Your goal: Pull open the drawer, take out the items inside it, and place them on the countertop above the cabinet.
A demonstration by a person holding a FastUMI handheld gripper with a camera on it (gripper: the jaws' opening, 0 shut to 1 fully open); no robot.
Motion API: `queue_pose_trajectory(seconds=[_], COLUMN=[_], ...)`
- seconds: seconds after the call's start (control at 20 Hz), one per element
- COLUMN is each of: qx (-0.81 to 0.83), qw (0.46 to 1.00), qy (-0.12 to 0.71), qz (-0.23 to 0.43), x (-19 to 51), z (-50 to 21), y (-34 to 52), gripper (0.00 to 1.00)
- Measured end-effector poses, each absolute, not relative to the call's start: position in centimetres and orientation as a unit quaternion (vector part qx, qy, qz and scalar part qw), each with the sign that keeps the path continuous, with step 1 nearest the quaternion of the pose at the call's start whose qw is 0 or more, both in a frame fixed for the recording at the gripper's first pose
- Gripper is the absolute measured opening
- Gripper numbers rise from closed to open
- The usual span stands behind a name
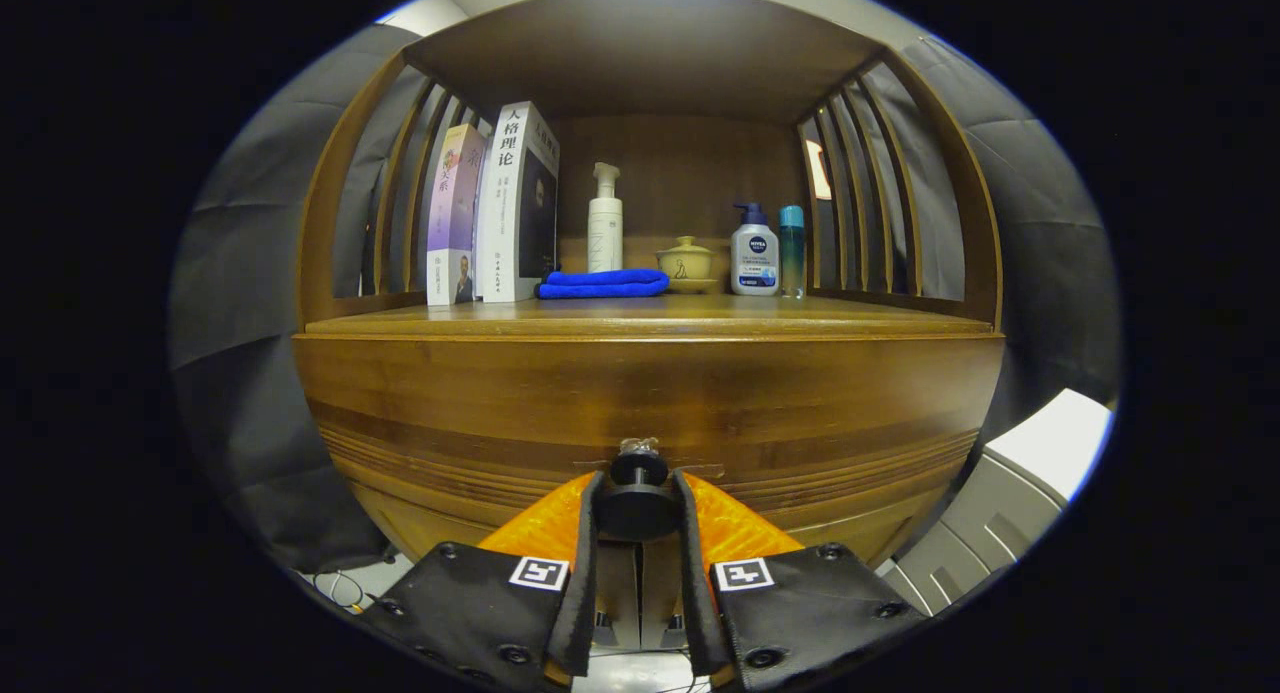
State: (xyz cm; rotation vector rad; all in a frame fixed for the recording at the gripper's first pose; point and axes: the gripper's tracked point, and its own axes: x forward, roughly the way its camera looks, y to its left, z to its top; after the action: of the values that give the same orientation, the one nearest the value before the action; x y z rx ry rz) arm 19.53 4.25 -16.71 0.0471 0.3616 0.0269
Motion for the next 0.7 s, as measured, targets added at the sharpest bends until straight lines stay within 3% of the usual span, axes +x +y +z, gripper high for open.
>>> queue_pose_trajectory(seconds=[0.1,0.7], qx=[0.013,0.02], qw=[0.983,0.98], qy=[0.184,0.2], qz=[0.016,0.013], x=[19.2,14.1], z=[-16.6,-16.0], y=[4.2,4.3], gripper=[0.28,0.28])
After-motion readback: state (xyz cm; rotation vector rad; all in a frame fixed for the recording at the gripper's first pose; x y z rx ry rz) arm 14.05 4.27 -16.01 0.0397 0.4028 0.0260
